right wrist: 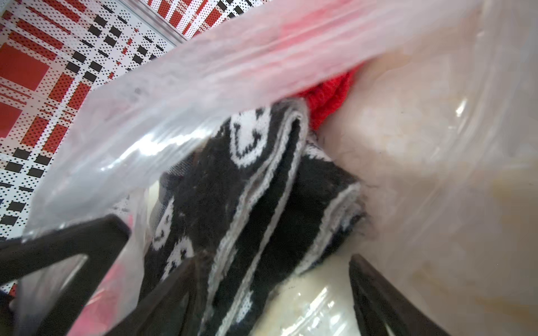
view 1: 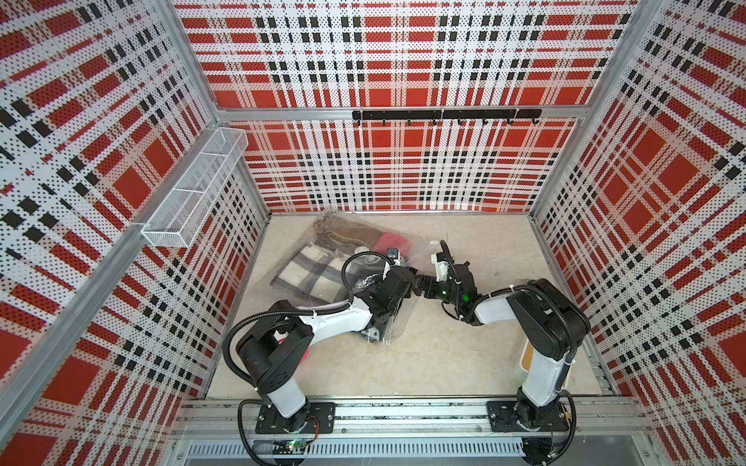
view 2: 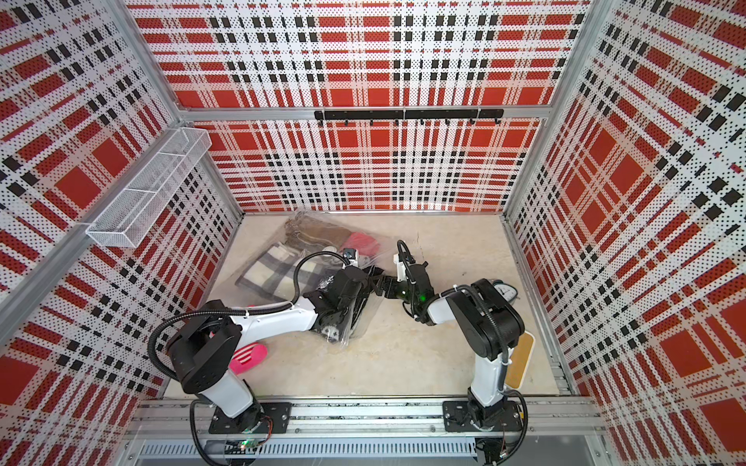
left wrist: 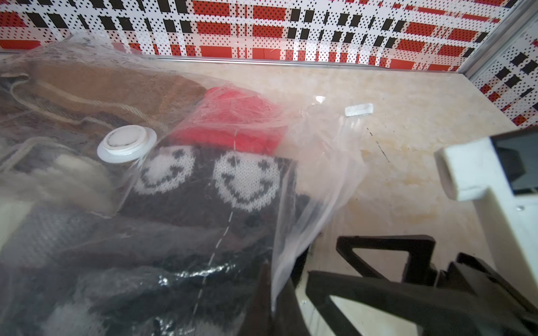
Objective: Take the scarf out of the vacuum bag
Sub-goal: Take out the scarf from the vacuum bag.
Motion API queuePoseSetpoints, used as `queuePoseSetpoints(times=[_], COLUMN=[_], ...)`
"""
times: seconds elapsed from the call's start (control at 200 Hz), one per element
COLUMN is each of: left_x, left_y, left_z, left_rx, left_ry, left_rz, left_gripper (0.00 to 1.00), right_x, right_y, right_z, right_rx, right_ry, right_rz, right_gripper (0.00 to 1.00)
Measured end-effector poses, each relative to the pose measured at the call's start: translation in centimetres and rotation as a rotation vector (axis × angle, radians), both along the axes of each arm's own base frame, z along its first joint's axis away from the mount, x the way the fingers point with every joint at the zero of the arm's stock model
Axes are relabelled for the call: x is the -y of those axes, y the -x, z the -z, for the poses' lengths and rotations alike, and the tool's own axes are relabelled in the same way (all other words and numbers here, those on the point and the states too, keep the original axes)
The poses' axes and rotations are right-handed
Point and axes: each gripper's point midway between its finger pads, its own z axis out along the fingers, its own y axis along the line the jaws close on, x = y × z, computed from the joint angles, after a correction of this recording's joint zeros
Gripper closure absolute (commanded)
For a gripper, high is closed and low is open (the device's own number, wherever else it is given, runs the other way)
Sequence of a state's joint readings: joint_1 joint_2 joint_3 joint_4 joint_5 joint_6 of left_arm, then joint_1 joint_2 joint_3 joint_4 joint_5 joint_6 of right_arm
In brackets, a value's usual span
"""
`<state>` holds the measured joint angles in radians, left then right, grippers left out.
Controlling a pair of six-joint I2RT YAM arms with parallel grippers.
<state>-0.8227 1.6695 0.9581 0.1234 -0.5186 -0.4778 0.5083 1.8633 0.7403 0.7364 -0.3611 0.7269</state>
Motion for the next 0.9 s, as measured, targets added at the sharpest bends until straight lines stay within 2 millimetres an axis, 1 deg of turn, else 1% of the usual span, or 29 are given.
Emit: queuePoseSetpoints(times=[0.055, 0.145, 0.276, 0.331, 0.481, 0.596, 0.696, 0.777, 0.837, 0.872, 0.902], left_x=[-0.1, -0.8, -2.2, -2.5, -2.4, -1.8, -1.4, -1.2, -1.1, -1.1, -1.1], left_y=[0.0, -0.2, -1.0, -1.4, -1.6, -1.3, -1.0, -0.9, -0.8, -0.8, -0.8], left_z=[-0.1, -0.4, 0.4, 0.4, 0.4, 0.7, 0.9, 0.9, 0.9, 0.9, 1.0], left_rx=[-0.001, 0.004, -0.011, -0.01, -0.001, -0.009, -0.013, -0.013, -0.013, -0.014, -0.014], left_ry=[0.009, 0.031, 0.056, 0.06, 0.059, 0.056, 0.052, 0.051, 0.05, 0.05, 0.049], left_rz=[0.005, 0.002, -0.005, -0.008, -0.002, 0.018, 0.032, 0.038, 0.04, 0.04, 0.04], left_gripper=[1.0, 1.0, 1.0, 1.0, 1.0, 1.0, 1.0, 1.0, 1.0, 1.0, 1.0], right_x=[-0.6, -1.2, -1.3, -1.4, -1.9, -2.0, -2.0, -2.2, -2.4, -2.5, -2.6], right_y=[-0.3, -1.0, -2.6, -3.4, -5.1, -6.3, -6.9, -7.4, -7.7, -7.8, -7.8], right_z=[-0.2, -0.1, 0.5, 0.5, 1.0, 2.0, 2.9, 3.1, 3.1, 3.0, 2.9], right_rx=[0.009, 0.015, 0.016, 0.02, 0.021, 0.006, -0.009, -0.009, -0.005, -0.002, 0.002], right_ry=[-0.008, -0.013, 0.011, 0.019, 0.029, 0.051, 0.07, 0.07, 0.064, 0.057, 0.054], right_rz=[-0.002, 0.0, 0.042, 0.057, 0.084, 0.111, 0.13, 0.135, 0.136, 0.136, 0.133], right_gripper=[0.16, 0.16, 0.16, 0.15, 0.14, 0.13, 0.14, 0.24, 0.47, 0.57, 0.64])
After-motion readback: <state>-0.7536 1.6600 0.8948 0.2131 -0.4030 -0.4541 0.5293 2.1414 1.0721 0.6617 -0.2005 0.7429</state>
